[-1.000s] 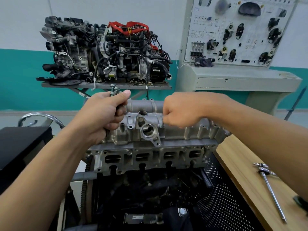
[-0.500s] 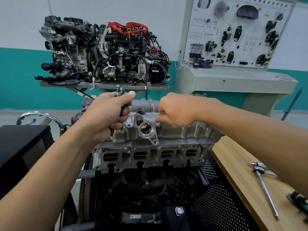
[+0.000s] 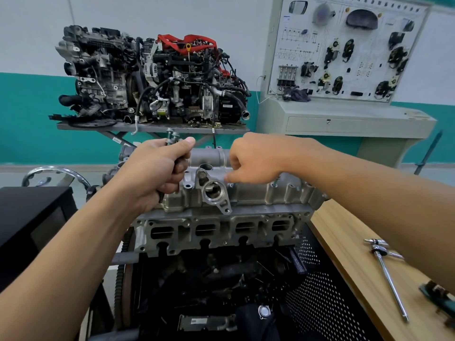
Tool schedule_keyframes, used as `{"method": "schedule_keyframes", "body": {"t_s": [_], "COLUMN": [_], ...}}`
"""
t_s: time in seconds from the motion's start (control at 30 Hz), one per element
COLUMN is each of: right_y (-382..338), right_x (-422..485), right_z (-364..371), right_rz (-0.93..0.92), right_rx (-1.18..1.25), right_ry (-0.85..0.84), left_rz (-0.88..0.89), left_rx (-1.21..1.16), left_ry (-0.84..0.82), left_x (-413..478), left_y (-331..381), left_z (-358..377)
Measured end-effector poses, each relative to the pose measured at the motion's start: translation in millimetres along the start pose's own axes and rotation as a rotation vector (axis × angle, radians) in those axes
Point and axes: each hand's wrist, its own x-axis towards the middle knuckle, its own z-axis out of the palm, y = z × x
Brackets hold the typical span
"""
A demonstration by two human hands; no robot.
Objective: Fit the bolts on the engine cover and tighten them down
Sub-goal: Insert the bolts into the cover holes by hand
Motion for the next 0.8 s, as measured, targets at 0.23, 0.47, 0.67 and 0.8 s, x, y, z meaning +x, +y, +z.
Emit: {"method": "schedule_keyframes", "body": {"t_s": [0.23,0.47,0.67,0.8], "right_y": [-3.1,-4.3,-35.9,-47.7], "right_x": [12.5,9.7,13.2,18.2], "right_z": [12.9,-3.4,-30.6,-32.0], "right_rz": [0.015,0.135,-0.202,-0.242], "right_rx": [-0.062,0.115,0.615,0.647], "right_ry": [-0.099,0.185,0.221,0.249], "left_rz": [-0.01,-0.005,0.019,0.024], "left_rx": [-0.003,-0.021,-0.144,-0.171], "left_ry": [-0.003,-0.039,-0.058,-0.021], "left_x": [0.3,-0.7,-4.2,-7.9], "left_y": [-6.6,-9.1,-10.4,-10.8], "left_z": [-1.5,-2.4,-7.2,-15.8]}}
